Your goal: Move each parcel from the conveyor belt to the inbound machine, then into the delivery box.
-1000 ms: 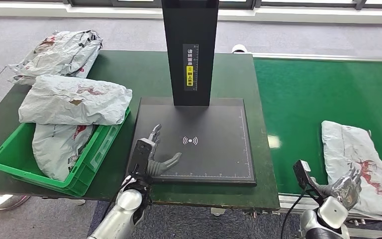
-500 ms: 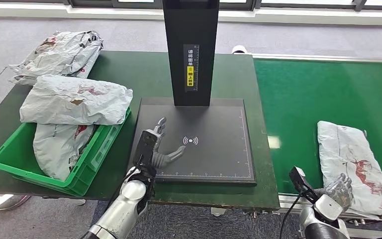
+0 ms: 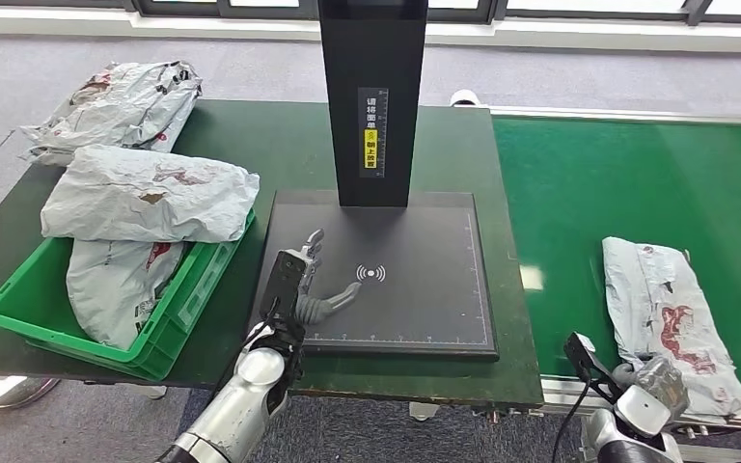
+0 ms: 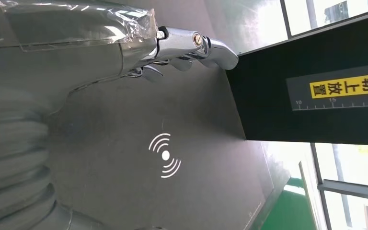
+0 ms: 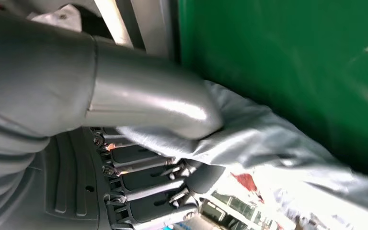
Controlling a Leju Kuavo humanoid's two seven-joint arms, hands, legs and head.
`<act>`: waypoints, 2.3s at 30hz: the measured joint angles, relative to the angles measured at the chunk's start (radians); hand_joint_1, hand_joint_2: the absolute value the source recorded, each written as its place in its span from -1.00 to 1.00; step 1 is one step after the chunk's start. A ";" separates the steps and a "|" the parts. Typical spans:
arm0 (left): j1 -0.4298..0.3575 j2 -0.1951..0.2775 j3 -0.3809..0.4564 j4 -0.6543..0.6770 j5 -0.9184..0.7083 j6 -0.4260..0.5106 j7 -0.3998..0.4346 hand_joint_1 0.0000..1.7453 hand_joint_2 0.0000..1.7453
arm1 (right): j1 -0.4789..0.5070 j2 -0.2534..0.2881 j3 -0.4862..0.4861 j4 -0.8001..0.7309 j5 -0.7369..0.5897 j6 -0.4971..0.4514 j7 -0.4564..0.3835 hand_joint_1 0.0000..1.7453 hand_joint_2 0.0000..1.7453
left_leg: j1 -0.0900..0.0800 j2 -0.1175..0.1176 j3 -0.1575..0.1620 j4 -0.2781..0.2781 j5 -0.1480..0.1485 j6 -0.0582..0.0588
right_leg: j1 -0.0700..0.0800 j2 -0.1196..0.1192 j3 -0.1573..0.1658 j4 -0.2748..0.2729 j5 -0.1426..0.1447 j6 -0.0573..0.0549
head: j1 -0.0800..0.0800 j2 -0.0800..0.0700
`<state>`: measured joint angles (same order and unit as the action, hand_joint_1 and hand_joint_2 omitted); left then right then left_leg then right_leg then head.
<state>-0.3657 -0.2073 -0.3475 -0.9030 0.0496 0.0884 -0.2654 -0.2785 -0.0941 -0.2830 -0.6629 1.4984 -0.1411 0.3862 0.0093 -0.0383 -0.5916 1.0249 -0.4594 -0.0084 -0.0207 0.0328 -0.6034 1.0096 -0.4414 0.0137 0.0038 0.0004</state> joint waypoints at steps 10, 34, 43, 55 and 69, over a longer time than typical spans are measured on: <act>0.036 0.009 0.001 -0.059 -0.017 0.034 0.006 -1.00 1.00 | 0.016 0.069 0.061 -0.230 -0.285 -0.135 -0.205 1.00 1.00 | 0.000 0.000 -0.002 -0.002 0.001 -0.002 | 0.001 0.000 -0.003 0.001 0.000 -0.001 | 0.000 0.000; 0.052 0.008 0.036 -0.161 -0.041 0.151 -0.056 -1.00 1.00 | 0.021 0.178 0.584 -0.663 -0.434 -0.291 -0.400 1.00 1.00 | 0.001 -0.002 -0.005 -0.001 0.001 -0.001 | 0.000 -0.001 -0.005 0.001 0.000 -0.001 | 0.000 0.000; 0.052 0.009 0.041 -0.171 -0.041 0.151 -0.057 -1.00 1.00 | 0.016 0.180 0.615 -0.665 -0.430 -0.291 -0.398 1.00 1.00 | 0.001 -0.002 -0.005 -0.001 0.001 -0.001 | 0.000 -0.001 -0.005 0.001 0.000 -0.001 | 0.000 0.000; 0.048 0.016 0.046 -0.183 -0.067 0.155 -0.062 -1.00 1.00 | -0.019 0.180 0.825 -0.602 -0.481 -0.107 -0.385 0.40 1.00 | 0.001 -0.002 -0.005 -0.002 0.001 -0.001 | 0.001 -0.001 -0.006 0.001 0.000 -0.001 | 0.000 0.000; 0.054 0.040 0.046 -0.218 -0.097 0.206 -0.071 -1.00 1.00 | -0.112 0.145 0.962 -0.308 -0.710 0.161 -0.402 -1.00 1.00 | 0.001 -0.003 -0.005 -0.001 0.002 -0.001 | 0.000 -0.003 -0.005 0.001 0.000 -0.001 | 0.000 0.000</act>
<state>-0.3118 -0.1670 -0.3016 -1.1206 -0.0473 0.2939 -0.3368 -0.3905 0.0510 0.6788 -0.9705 0.7881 0.0199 -0.0162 0.0103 -0.0417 -0.5969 1.0237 -0.4575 -0.0093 -0.0206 0.0301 -0.6087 1.0106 -0.4418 0.0128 0.0038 0.0003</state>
